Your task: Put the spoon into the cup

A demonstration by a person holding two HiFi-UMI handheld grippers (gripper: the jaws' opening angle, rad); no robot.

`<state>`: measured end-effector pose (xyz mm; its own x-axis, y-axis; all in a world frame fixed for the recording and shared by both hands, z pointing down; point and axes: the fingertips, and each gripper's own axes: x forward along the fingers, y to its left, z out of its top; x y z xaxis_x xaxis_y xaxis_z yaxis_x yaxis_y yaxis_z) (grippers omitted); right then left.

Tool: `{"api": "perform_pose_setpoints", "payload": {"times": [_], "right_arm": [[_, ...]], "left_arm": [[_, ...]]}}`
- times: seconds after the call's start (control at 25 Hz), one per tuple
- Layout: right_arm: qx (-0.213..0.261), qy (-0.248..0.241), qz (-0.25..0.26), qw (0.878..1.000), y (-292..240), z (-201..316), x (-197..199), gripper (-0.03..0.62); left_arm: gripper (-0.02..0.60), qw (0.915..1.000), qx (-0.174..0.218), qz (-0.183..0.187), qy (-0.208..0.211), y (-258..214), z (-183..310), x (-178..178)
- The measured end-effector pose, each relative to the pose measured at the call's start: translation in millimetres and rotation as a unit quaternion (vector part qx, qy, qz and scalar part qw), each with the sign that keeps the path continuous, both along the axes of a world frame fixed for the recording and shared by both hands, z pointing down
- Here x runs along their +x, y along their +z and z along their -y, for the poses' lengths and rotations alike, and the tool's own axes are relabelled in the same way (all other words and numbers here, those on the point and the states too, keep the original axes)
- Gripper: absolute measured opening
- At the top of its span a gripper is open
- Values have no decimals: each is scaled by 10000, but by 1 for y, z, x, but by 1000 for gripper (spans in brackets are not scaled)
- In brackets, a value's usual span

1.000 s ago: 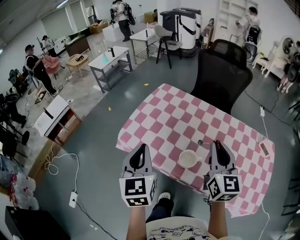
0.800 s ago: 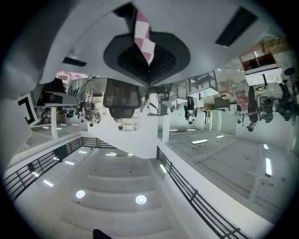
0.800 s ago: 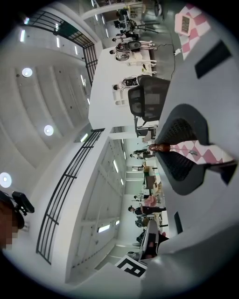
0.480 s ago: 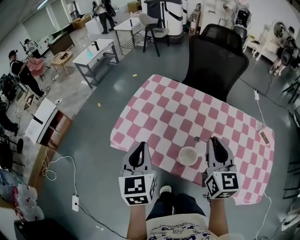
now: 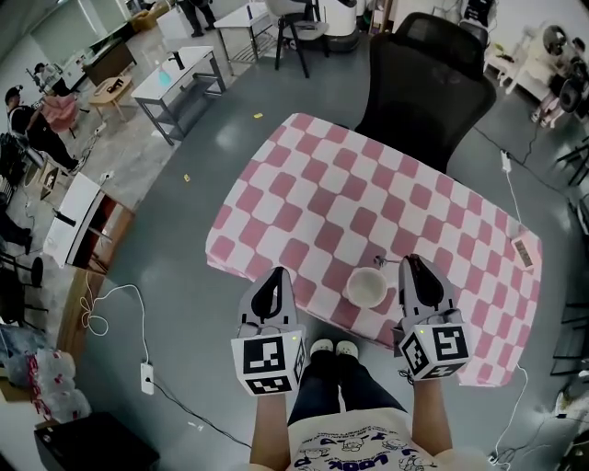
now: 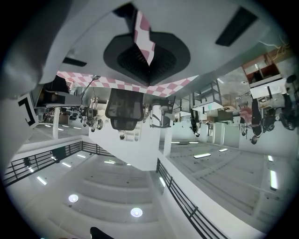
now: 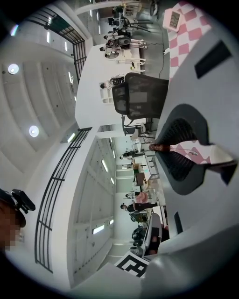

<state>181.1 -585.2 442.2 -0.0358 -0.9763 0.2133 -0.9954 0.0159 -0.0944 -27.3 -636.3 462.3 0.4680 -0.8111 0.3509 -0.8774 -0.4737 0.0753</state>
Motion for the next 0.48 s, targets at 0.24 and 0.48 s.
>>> {"api": "perform_pose_setpoints", "payload": {"times": [0.24,0.48], "right_arm": [[-262,-159,91,9995,27,3,5,52],[-522,-207,243,9981,56,4,7,52]], "left_arm": [[14,9995,-276,67,-100,29,-3,7],[14,9988,-464,119,-127,52,-6,13]]}}
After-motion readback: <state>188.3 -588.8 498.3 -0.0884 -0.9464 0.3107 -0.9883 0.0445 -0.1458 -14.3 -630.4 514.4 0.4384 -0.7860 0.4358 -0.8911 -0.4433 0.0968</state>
